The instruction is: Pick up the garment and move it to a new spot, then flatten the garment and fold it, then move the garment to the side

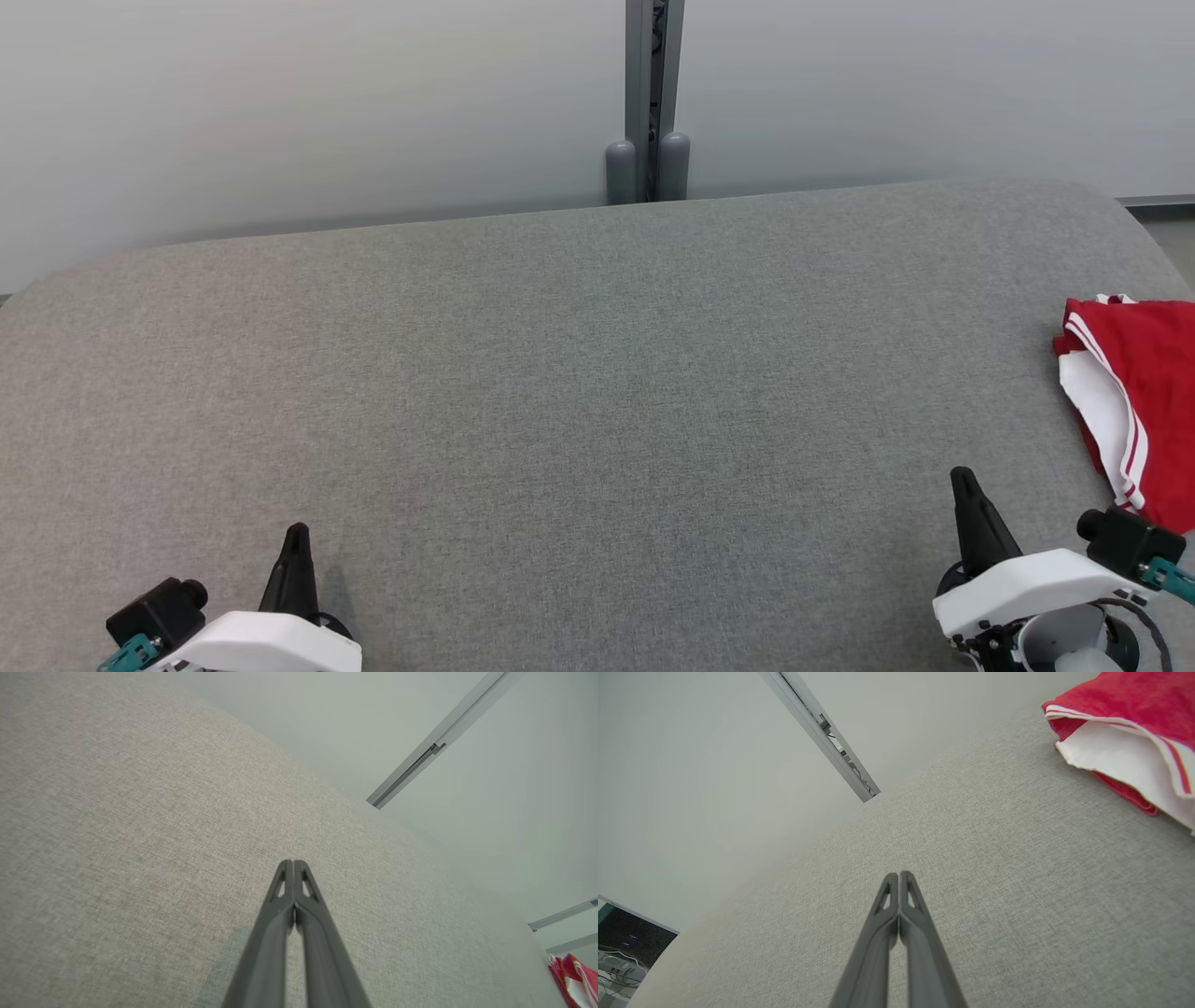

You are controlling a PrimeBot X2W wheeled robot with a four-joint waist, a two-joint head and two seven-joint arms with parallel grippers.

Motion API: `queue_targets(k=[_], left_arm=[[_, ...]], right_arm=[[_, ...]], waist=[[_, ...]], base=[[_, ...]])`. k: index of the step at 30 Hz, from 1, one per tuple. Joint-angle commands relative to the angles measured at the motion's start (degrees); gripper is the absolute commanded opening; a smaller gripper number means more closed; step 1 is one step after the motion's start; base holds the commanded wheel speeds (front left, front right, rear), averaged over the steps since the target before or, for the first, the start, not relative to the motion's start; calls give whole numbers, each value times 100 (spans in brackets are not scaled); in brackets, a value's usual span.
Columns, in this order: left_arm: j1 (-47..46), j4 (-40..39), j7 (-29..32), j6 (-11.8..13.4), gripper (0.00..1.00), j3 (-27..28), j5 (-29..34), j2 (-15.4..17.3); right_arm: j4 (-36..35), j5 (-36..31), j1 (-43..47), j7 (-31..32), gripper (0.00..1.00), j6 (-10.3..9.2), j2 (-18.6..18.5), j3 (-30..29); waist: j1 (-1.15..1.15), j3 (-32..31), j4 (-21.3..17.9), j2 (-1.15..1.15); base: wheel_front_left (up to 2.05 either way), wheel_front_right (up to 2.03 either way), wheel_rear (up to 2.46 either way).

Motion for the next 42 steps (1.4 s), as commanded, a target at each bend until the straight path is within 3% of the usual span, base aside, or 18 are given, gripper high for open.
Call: queue_targets(k=[1,42], left_arm=[[-162,-122,27,-41,0,48,-173,37],[-303,-603,747,-434,0,375,-2905,60]], right_arm=[[-136,193,-50,44,0,0,-47,-34],[-807,3112,125,771,0,0,-84,-414]], waist=[[0,-2,4,0],[0,-81,140,0]], base=[[0,0,0],[0,0,0]])
